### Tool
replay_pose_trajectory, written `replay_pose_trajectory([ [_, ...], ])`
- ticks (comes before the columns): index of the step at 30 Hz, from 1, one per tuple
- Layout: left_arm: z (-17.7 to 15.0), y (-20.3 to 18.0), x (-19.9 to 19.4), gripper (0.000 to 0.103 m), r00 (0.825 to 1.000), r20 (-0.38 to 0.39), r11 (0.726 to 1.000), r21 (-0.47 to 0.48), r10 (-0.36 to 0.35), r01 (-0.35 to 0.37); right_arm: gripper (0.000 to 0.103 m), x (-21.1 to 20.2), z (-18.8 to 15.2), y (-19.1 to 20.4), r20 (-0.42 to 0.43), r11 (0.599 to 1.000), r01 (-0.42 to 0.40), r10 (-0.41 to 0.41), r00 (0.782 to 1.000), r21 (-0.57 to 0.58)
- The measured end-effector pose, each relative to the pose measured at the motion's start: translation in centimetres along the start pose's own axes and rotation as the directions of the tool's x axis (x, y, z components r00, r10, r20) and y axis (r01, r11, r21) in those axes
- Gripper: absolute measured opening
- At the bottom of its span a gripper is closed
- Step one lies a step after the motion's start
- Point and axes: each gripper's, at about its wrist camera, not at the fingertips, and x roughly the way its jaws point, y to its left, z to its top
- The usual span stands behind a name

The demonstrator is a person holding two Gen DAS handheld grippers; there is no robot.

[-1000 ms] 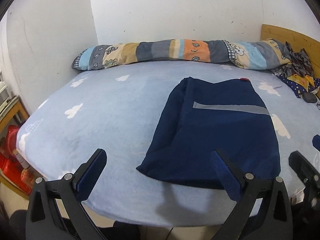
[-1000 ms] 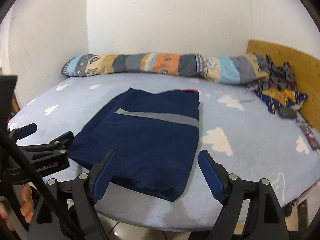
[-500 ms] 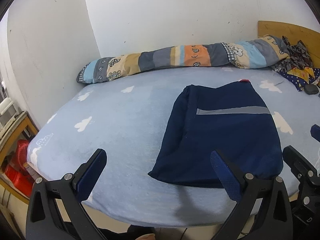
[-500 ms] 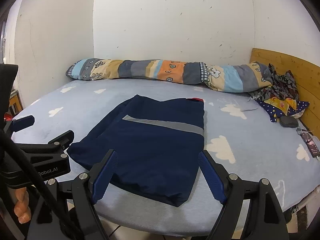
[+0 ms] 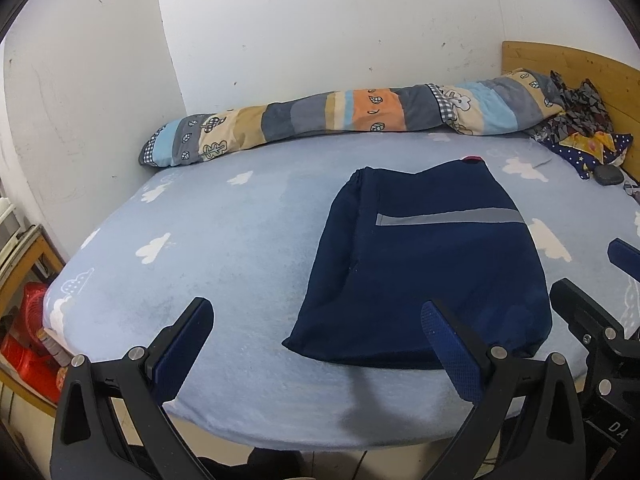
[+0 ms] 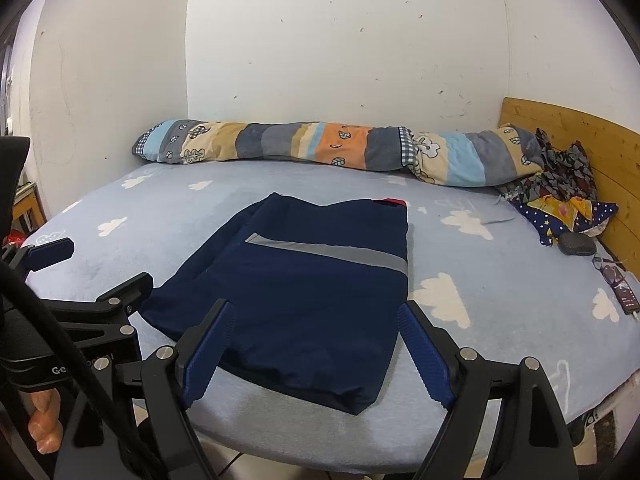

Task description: Fold large clothes

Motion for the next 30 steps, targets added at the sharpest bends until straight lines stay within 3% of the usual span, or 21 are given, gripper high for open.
replay_pose_trajectory([
  [30,0.0,-0.13,0.76,0.103,0.999,-0.048,1.0,-0.025,-0.02,0.019,0.088,-0.13,-0.1,0.26,-0.005,1.0,-0.003,0.003,1.0,-0.003],
])
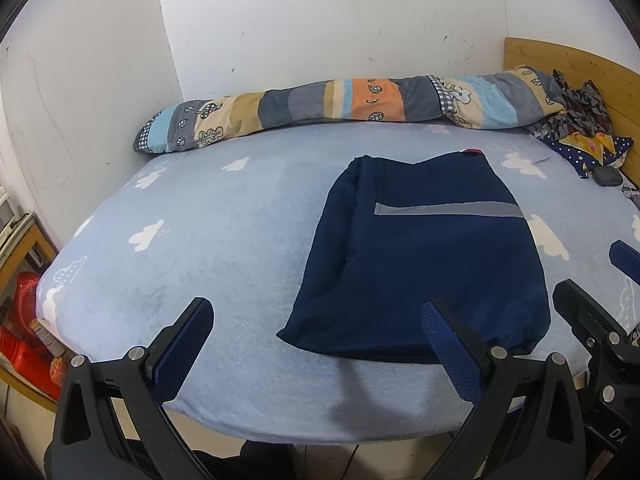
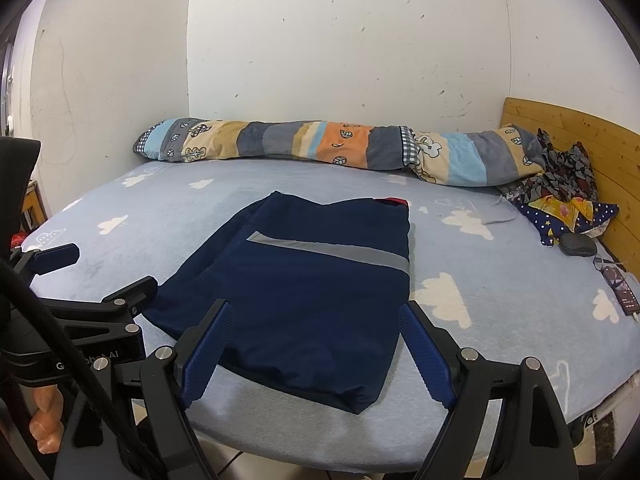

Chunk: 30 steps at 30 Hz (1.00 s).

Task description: Fold large clothes

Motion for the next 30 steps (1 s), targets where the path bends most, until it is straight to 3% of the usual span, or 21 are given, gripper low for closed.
replay_pose_trajectory([
  [30,-0.17,0.01,0.4,0.103,1.0,-0.026,1.0,-0.01,-0.011,0.01,0.088,0.23,-0.05,0.07,-0.011,1.0,0.003,-0.004,1.0,-0.009],
])
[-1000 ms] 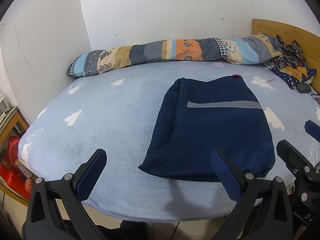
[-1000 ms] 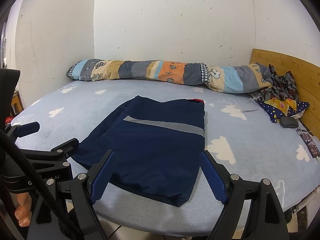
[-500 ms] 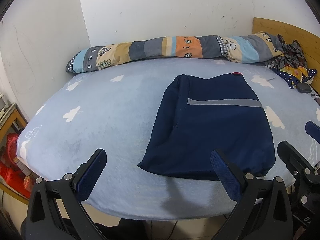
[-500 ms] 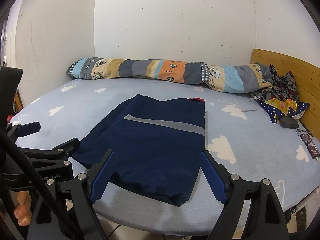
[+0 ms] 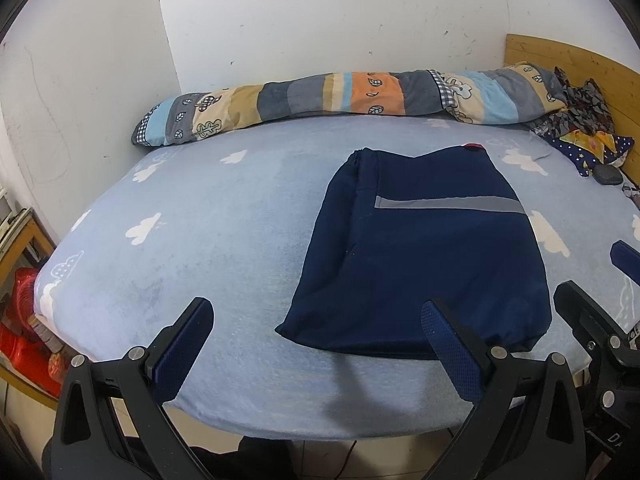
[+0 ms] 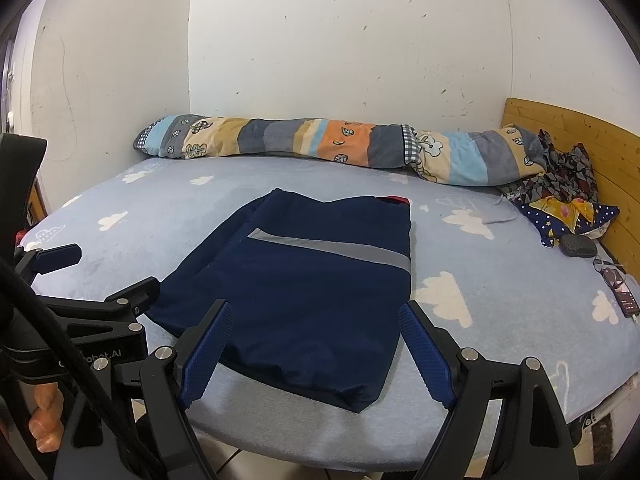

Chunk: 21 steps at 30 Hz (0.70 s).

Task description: Fold large clothes

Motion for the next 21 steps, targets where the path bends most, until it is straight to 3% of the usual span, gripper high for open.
replay_pose_trajectory([
  [21,-0.17,0.34,0.13,0.103,1.0,-0.004,1.0,-0.003,0.007,-0.007,0.088,0.04,0.03,0.2,-0.006,1.0,-0.005,0.005,1.0,-0.004],
])
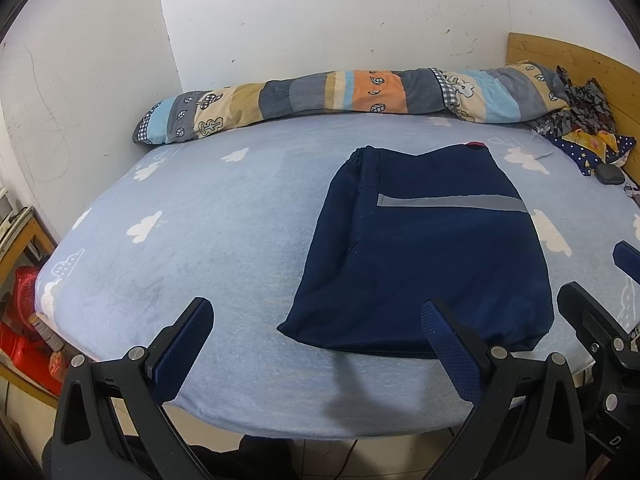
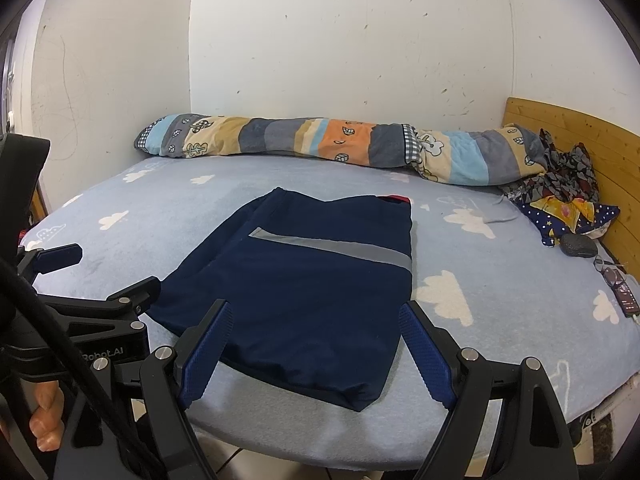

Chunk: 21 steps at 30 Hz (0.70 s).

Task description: Fold large clothes

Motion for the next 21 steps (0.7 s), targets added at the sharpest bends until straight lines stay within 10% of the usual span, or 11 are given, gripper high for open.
replay_pose_trajectory([
  [21,-0.01,-0.09,0.04,0.103,1.0,0.001,1.0,0.002,0.005,-0.005,0.088,-0.07,0.11,0.25,0.001,1.0,0.001,-0.001,1.0,0.004],
])
